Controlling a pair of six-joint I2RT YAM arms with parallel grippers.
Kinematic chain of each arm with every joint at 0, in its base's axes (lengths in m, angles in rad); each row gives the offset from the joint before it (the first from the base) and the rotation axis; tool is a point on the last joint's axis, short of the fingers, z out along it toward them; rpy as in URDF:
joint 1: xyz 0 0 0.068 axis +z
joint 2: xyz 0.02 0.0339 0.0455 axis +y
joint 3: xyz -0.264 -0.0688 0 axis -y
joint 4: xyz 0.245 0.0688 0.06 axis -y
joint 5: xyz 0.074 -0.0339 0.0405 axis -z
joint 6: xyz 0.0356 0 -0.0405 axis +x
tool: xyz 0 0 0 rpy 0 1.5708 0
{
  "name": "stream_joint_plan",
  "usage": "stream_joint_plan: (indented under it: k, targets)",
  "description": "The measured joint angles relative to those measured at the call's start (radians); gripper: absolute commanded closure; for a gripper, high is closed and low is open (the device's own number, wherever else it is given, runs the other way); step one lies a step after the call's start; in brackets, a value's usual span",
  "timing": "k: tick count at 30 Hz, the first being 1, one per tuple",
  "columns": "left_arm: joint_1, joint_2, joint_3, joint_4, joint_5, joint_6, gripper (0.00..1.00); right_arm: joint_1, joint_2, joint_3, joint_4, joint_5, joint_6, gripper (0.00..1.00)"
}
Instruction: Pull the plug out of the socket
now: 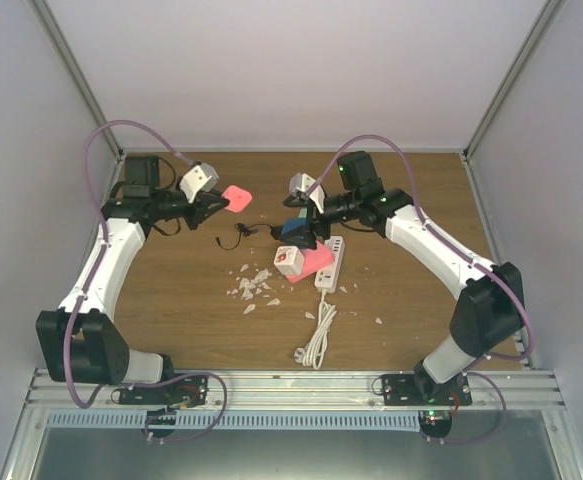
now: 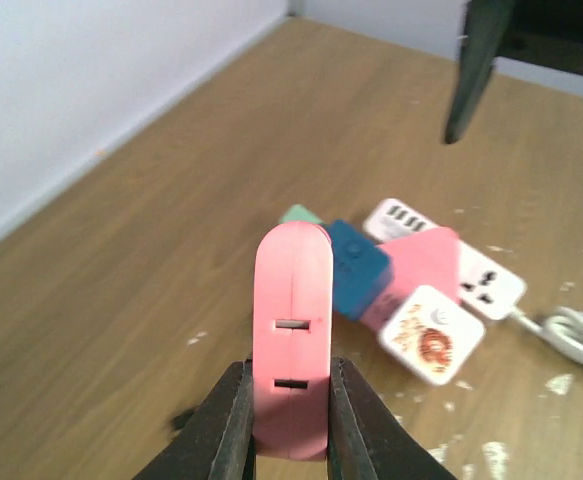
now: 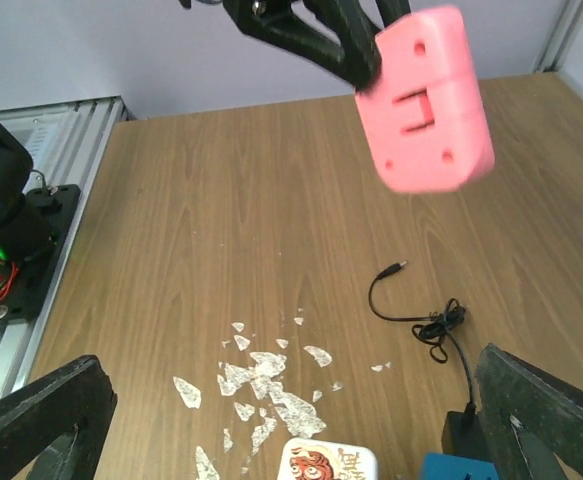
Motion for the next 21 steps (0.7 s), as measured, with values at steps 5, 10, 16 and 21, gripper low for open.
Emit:
stream_joint_plan:
  k: [5, 10, 16, 21]
  targets:
    - [0.079, -0.024, -0.004, 0.048, -0.103, 0.021, 1.00, -0.006, 0.001, 0.020, 0.006, 0.017, 0.000, 0.00]
    - [0.122, -0.002, -0.003, 0.073, -0.256, 0.105, 1.00, -0.010, 0.002, 0.035, 0.018, 0.035, -0.002, 0.00]
    - [0.194, 0.106, 0.003, 0.096, -0.406, 0.309, 1.00, -0.013, 0.002, 0.035, 0.021, 0.054, -0.019, 0.00]
    - [0.255, 0.223, 0.003, 0.179, -0.542, 0.423, 1.00, -0.014, 0.003, 0.035, 0.021, 0.068, -0.033, 0.00]
